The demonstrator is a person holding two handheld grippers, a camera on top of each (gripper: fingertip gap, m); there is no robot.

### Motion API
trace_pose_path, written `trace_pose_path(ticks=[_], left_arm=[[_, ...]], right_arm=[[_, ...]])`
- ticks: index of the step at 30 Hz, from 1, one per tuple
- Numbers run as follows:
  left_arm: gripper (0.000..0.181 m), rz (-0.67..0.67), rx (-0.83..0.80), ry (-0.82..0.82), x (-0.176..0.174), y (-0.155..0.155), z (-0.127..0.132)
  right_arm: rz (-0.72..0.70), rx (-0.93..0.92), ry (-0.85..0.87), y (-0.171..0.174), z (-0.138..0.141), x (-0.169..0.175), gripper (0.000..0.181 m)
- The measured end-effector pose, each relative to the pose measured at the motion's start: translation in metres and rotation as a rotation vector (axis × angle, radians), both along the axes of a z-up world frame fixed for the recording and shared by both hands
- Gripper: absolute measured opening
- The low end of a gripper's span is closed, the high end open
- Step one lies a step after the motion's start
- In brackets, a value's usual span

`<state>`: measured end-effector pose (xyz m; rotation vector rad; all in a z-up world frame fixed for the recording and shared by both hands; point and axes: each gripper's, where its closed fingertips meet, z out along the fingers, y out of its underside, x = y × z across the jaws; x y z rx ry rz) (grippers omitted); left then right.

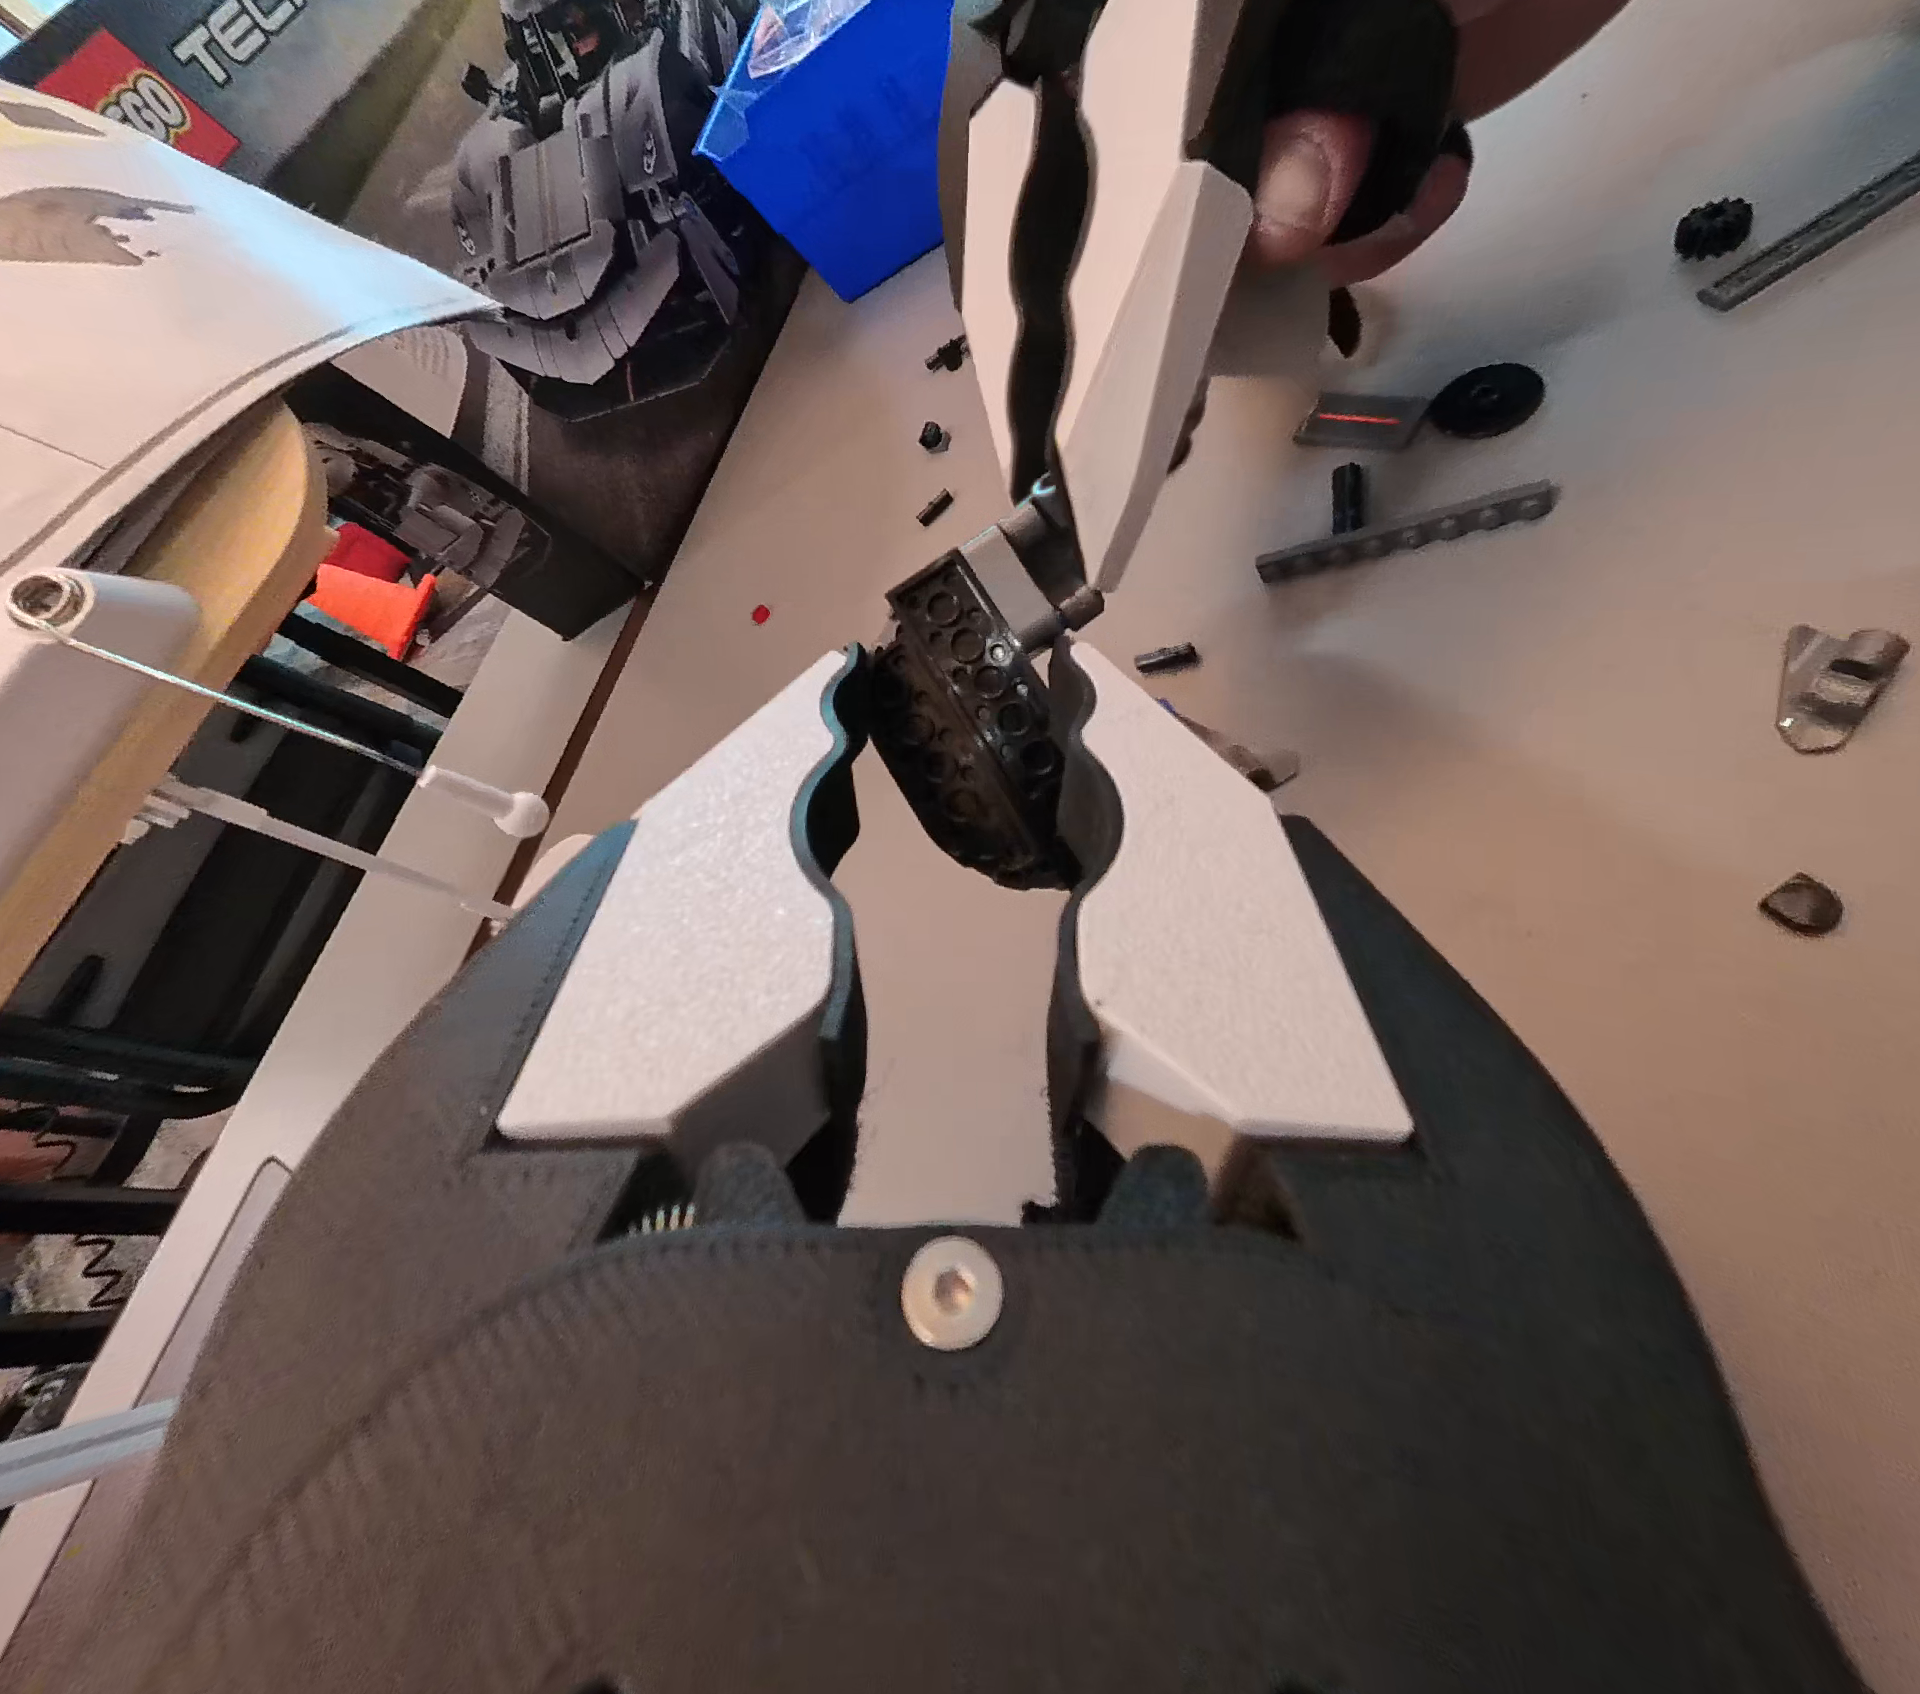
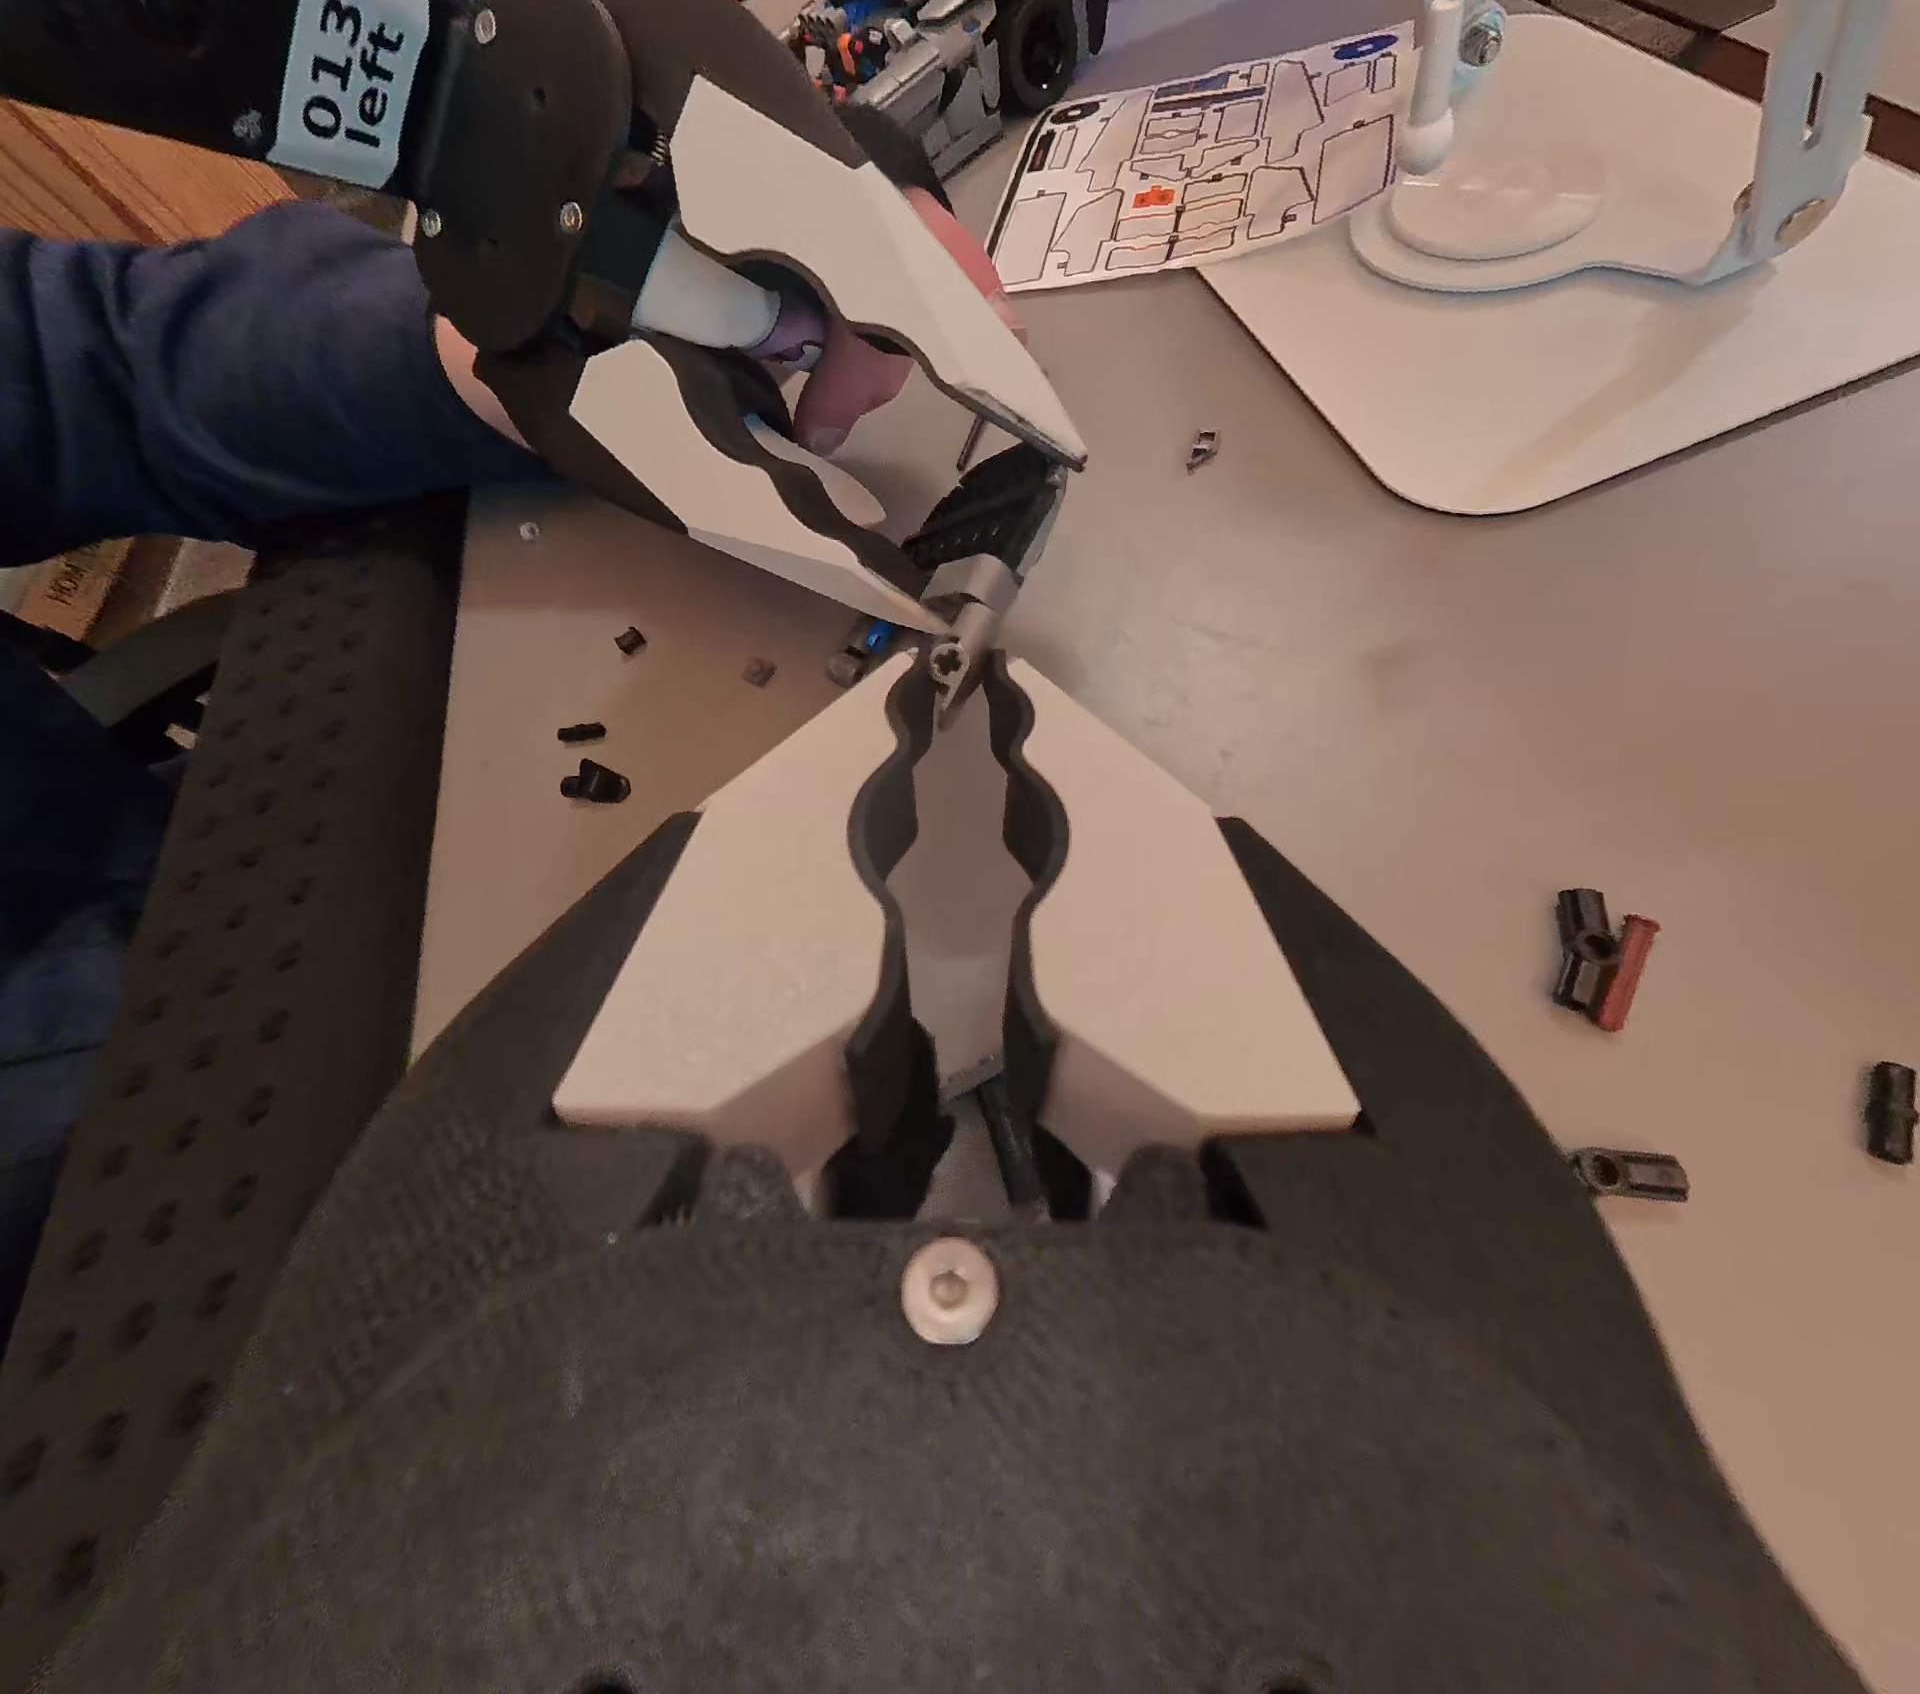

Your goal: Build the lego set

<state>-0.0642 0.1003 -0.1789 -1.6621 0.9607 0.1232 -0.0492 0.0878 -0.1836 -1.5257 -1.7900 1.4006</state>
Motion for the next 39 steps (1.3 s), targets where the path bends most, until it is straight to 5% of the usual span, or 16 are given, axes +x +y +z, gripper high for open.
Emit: trace_pose_path(ticks=[12,25,39], left_arm=[[0.032,0.054,0.036,0.099,-0.001,0.002,0.002],[0.032,0.075,0.027,0.066,-0.006,0.004,0.004],[0.033,-0.105,0.013,-0.282,0.009,-0.009,0.033]], right_arm=[[-0.040,0.001,-0.002,0.003,0.001,-0.003,0.007],[-0.062,0.229,0.048,0.005,0.004,-0.008,0.008],[0.041,0.038,0.221,-0.013,0.037,-0.005,0.023]])
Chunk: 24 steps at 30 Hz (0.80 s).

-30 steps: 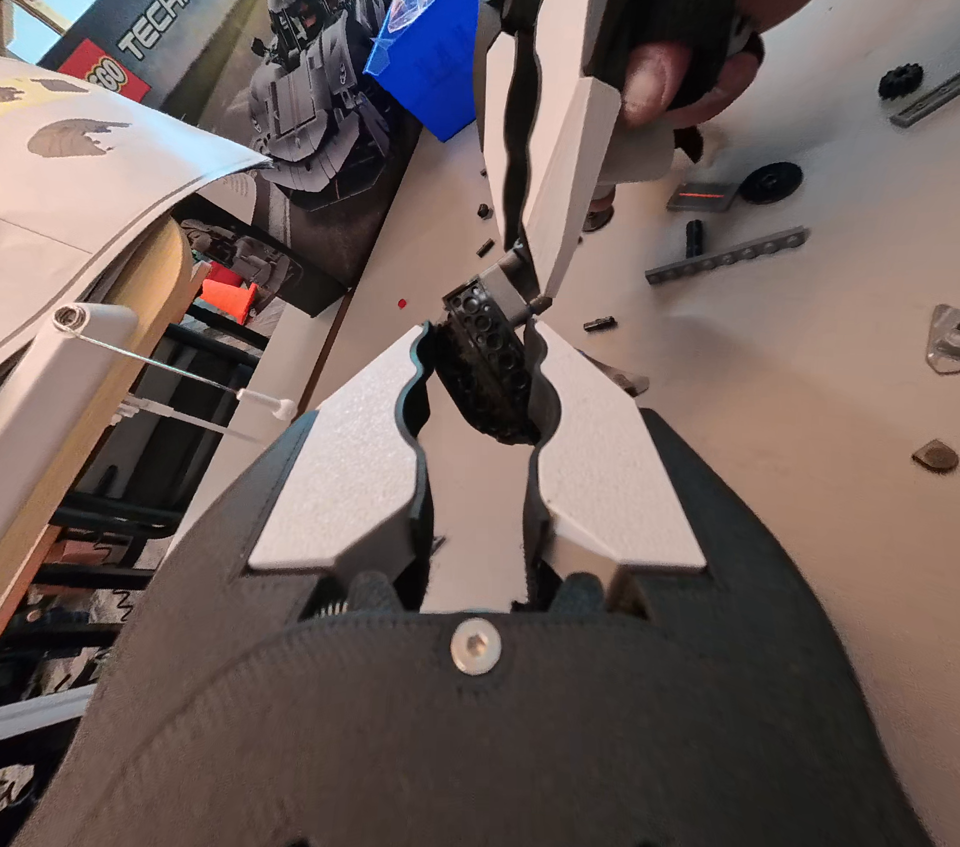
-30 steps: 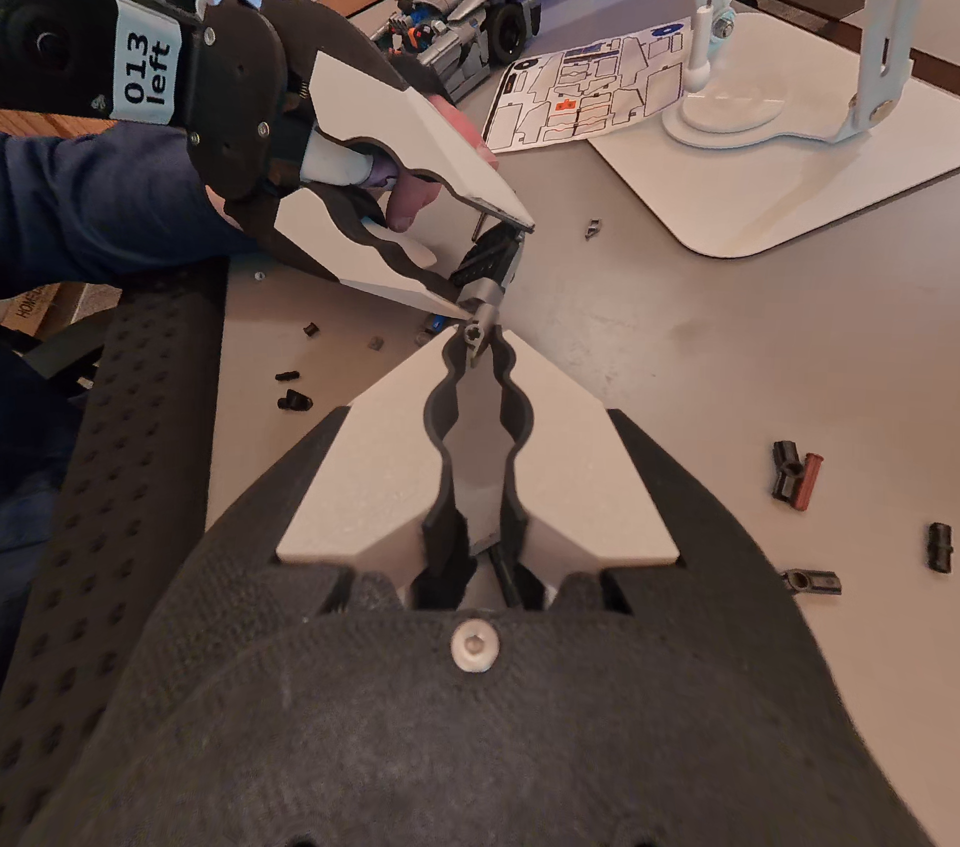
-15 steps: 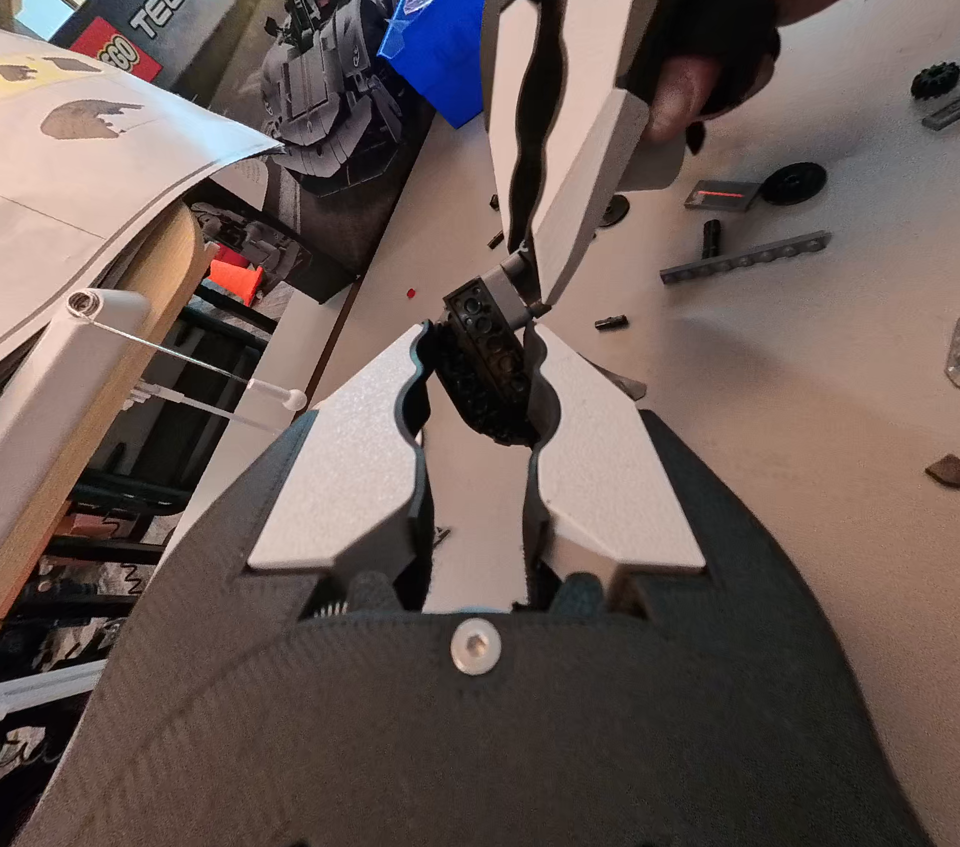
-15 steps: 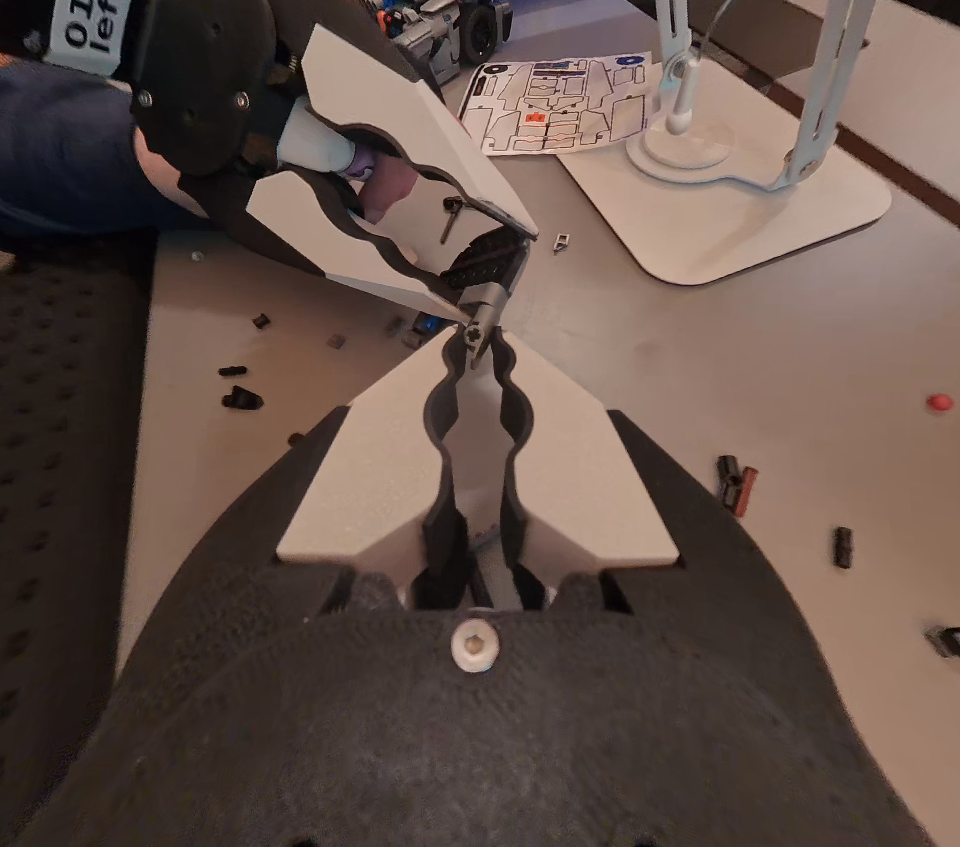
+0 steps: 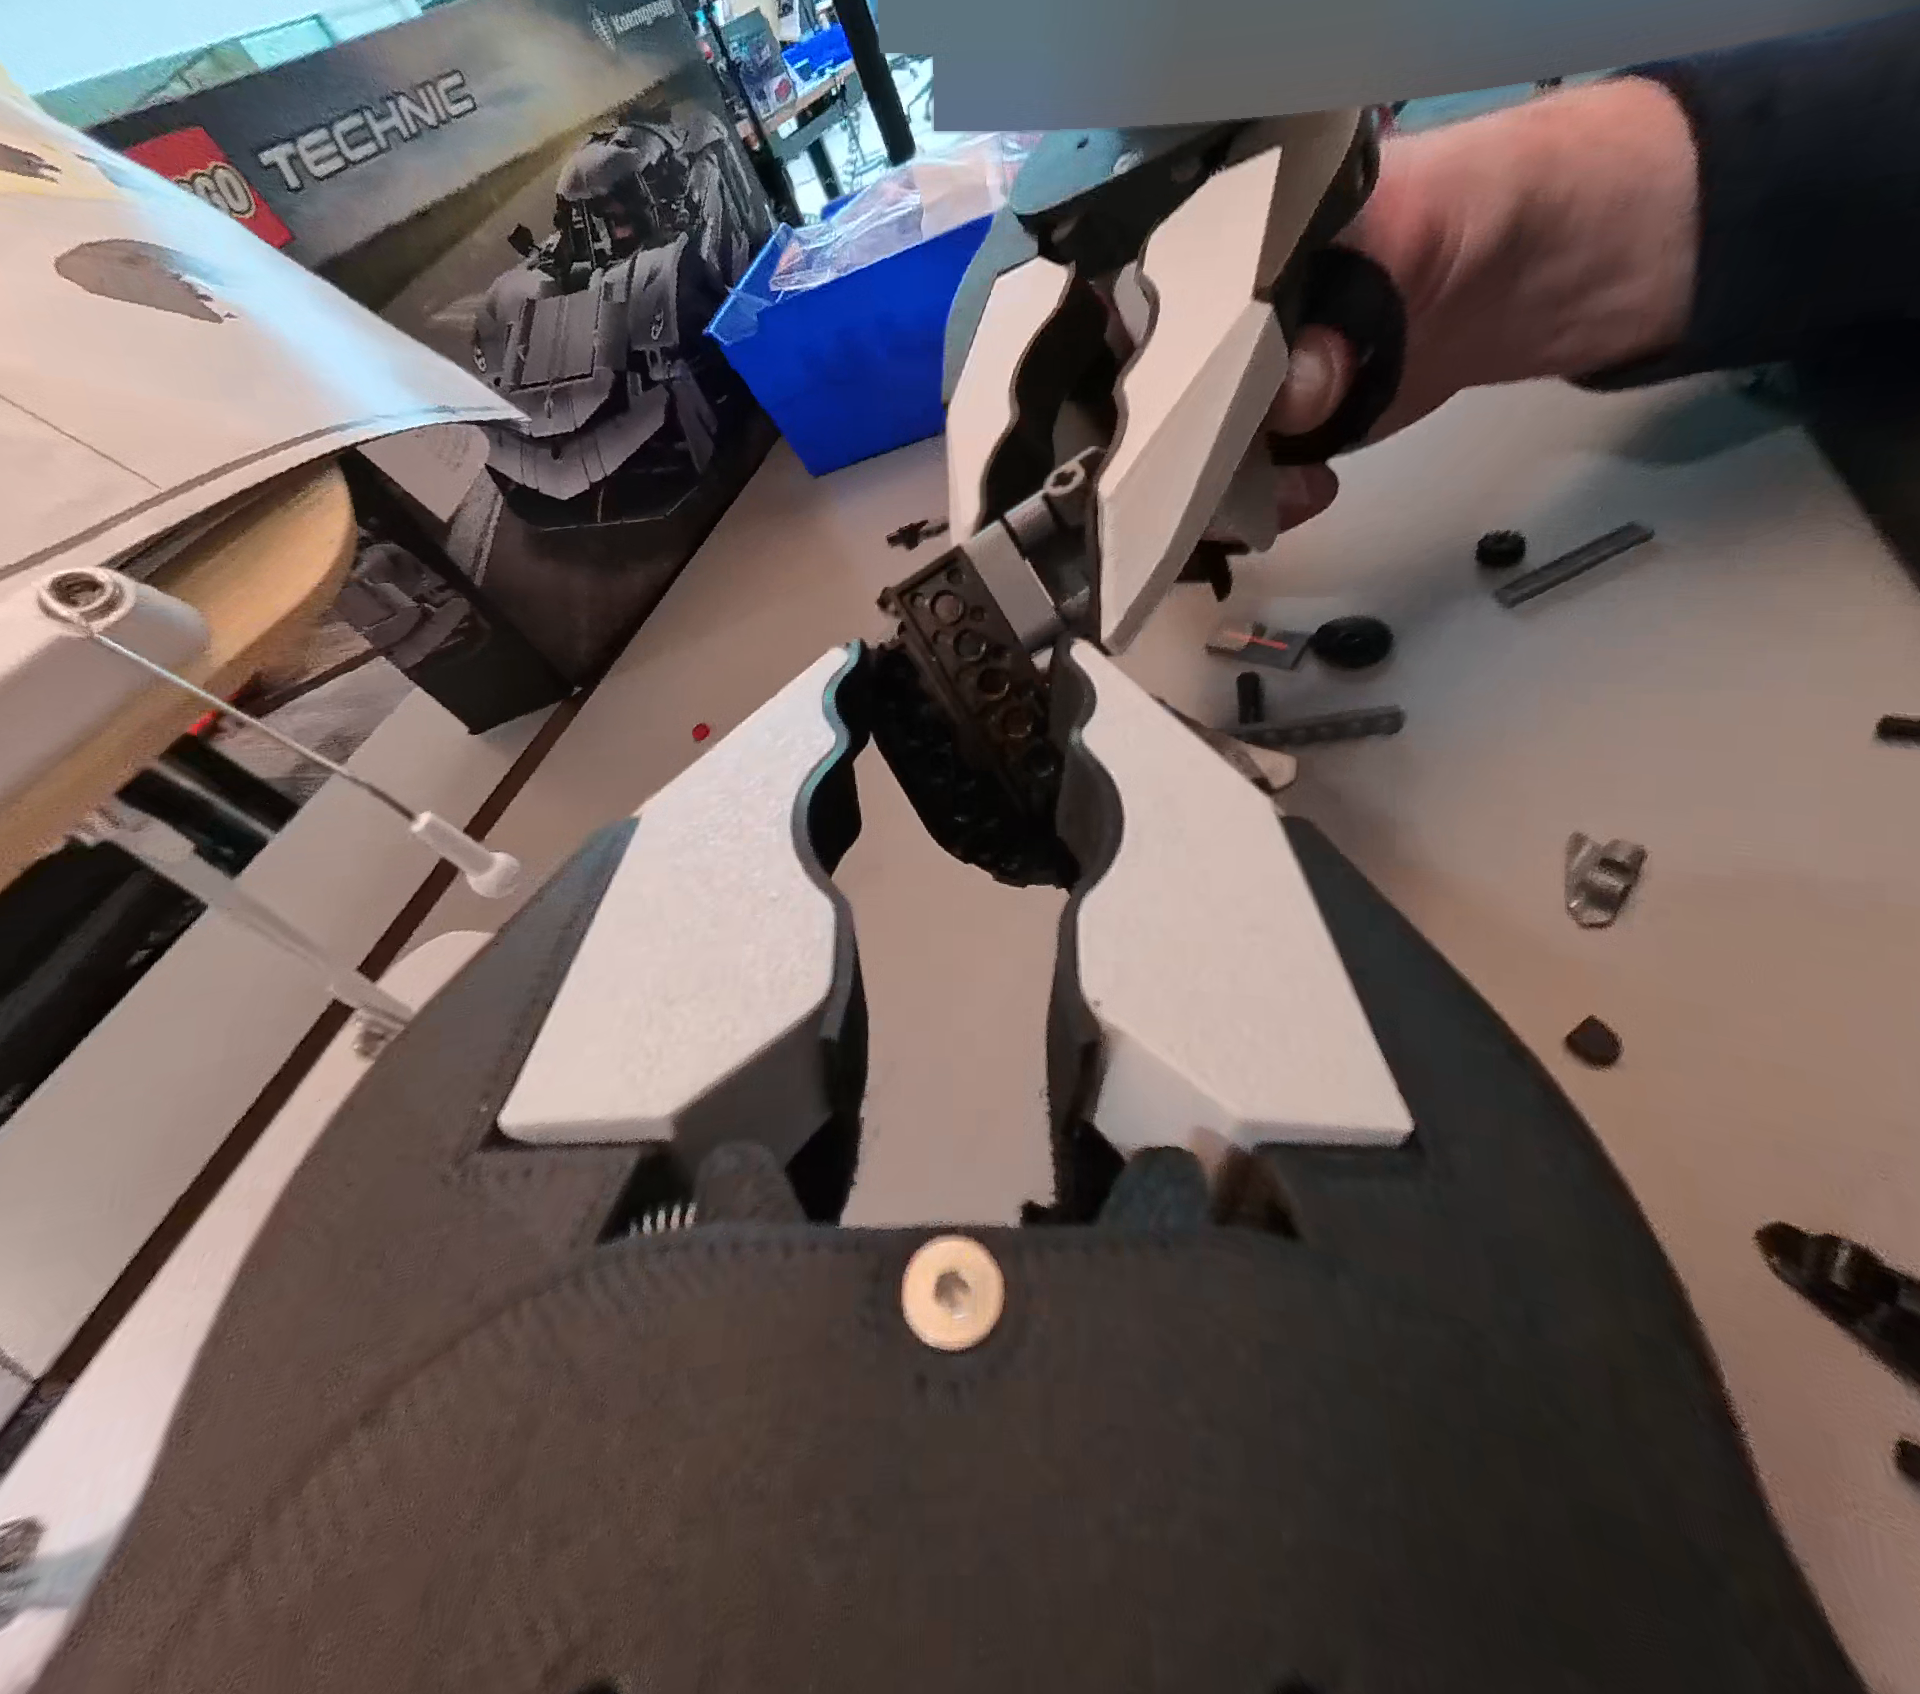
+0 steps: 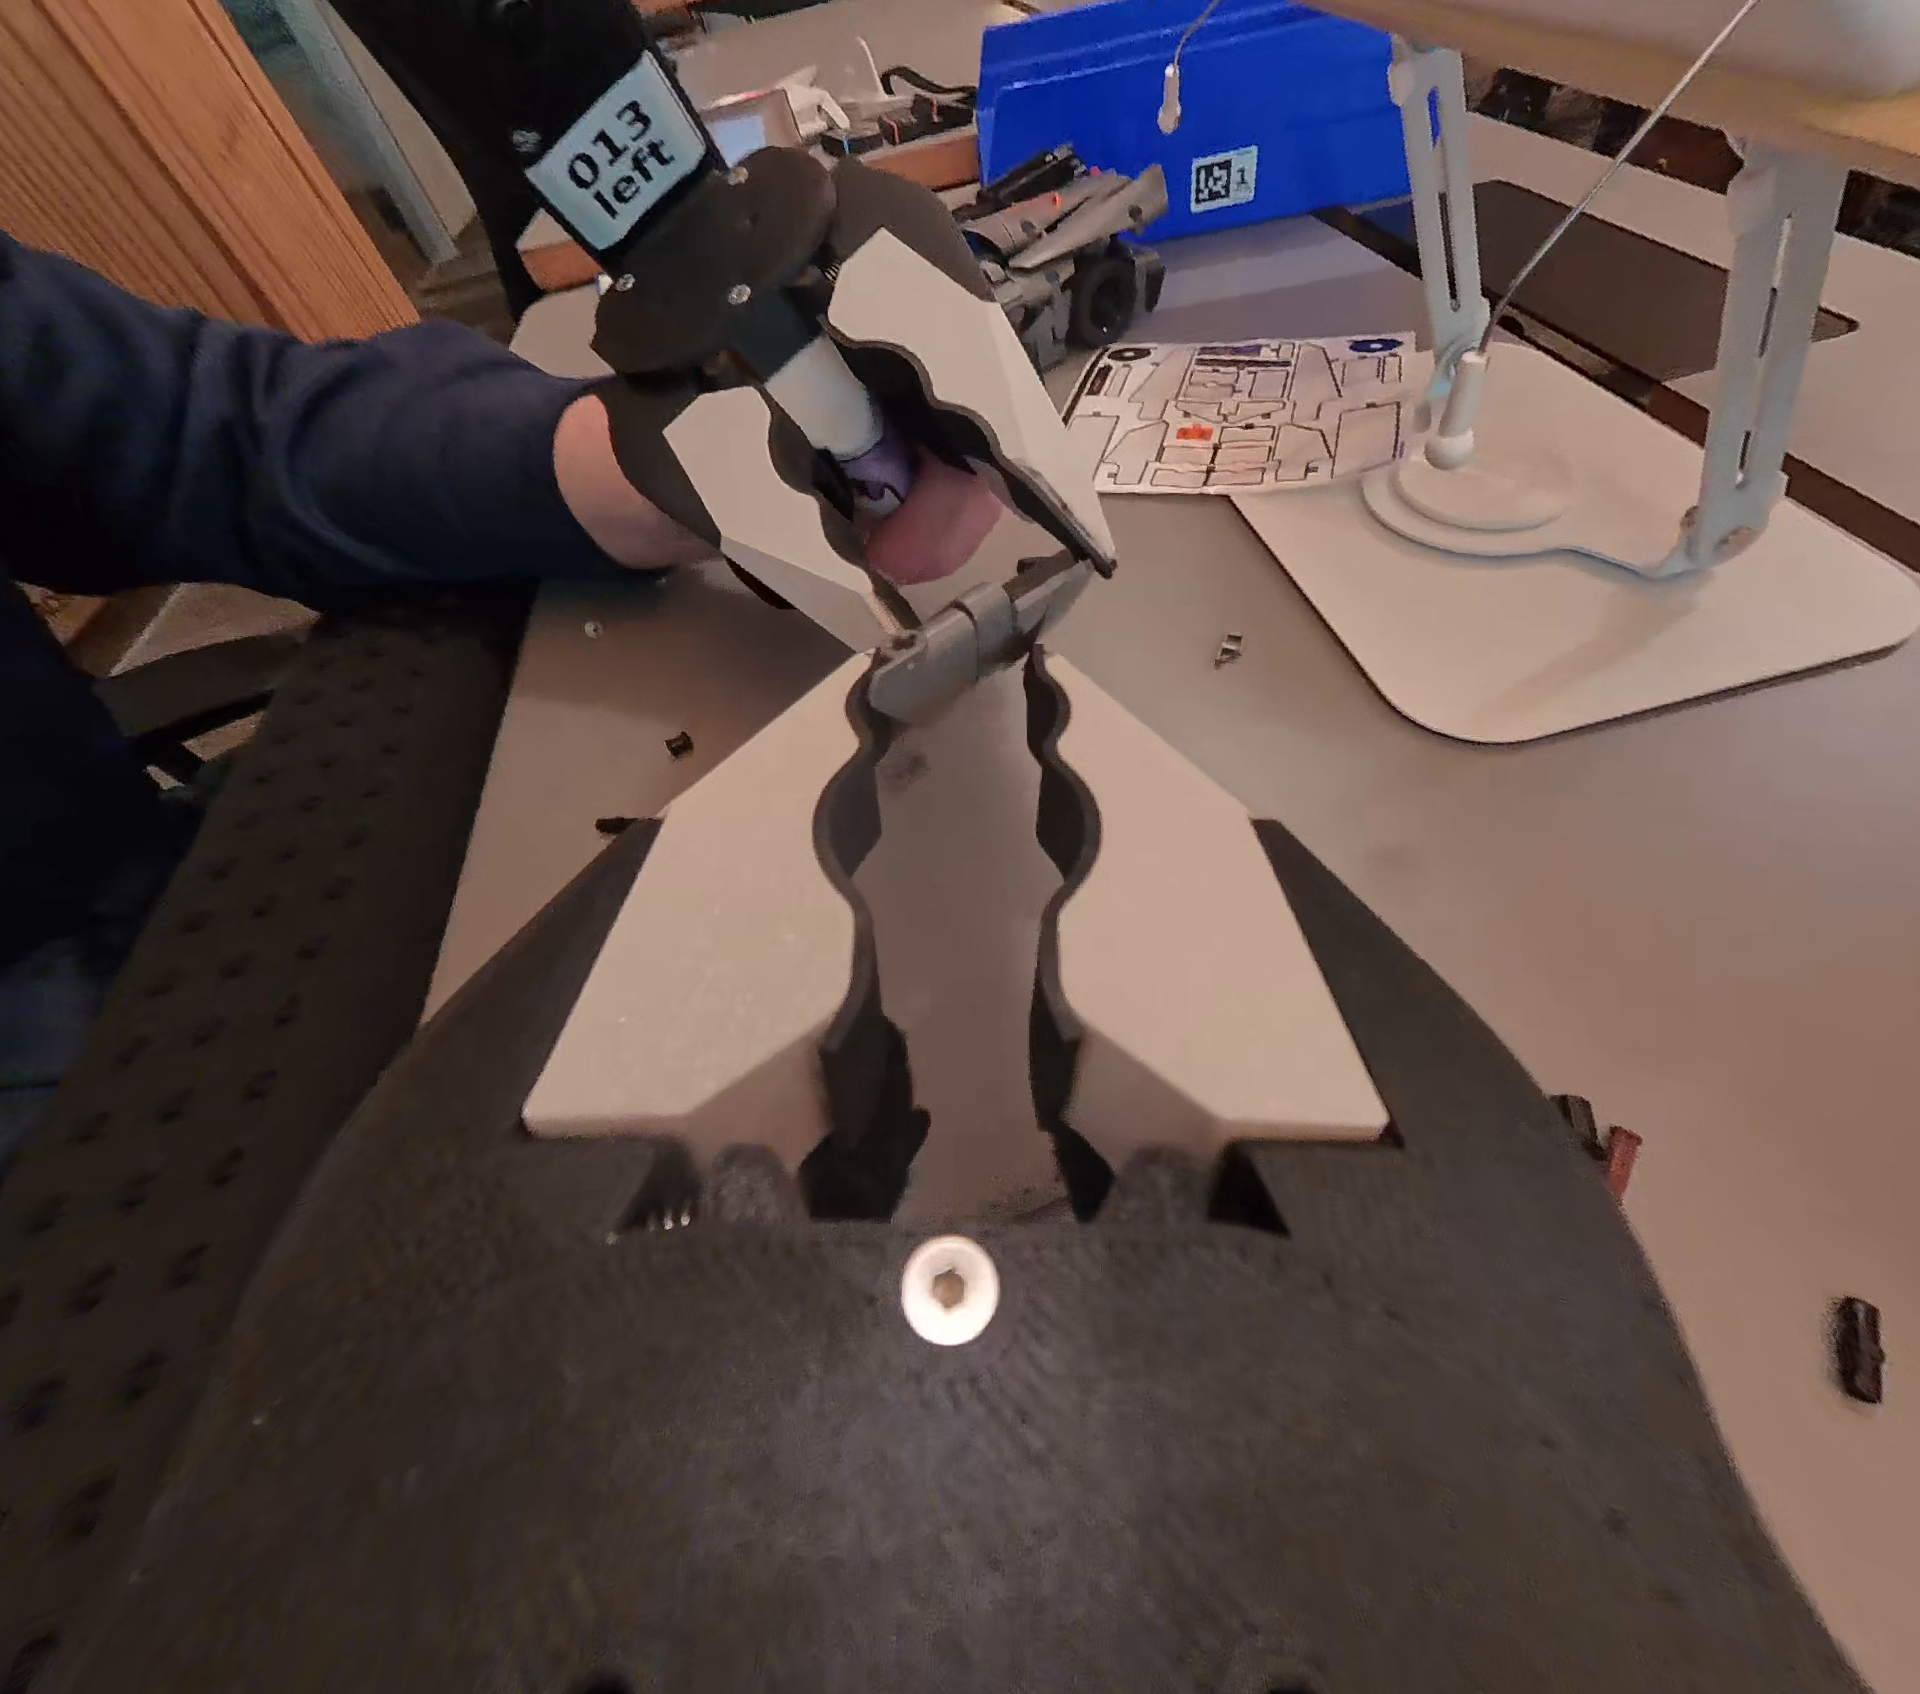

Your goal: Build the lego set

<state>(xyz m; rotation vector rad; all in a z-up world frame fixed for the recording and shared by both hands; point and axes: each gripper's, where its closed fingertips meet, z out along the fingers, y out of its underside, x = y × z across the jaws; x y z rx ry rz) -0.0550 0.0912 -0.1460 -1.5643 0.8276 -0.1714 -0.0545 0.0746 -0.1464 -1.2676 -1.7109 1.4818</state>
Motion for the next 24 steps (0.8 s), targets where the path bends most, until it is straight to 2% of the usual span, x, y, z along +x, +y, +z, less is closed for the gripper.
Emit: trace_pose_path(ticks=[6,16,24], left_arm=[[0.032,0.001,-0.006,-0.045,0.002,0.001,0.004],[0.032,0.065,0.005,0.050,0.000,0.004,0.000],[0.031,0.110,0.000,0.044,-0.006,0.010,-0.001]], right_arm=[[-0.001,-0.017,0.019,0.001,0.004,0.001,0.021],[-0.030,0.022,-0.016,0.004,-0.001,0.000,0.018],[-0.075,0.046,-0.016,0.010,0.000,-0.005,0.018]])
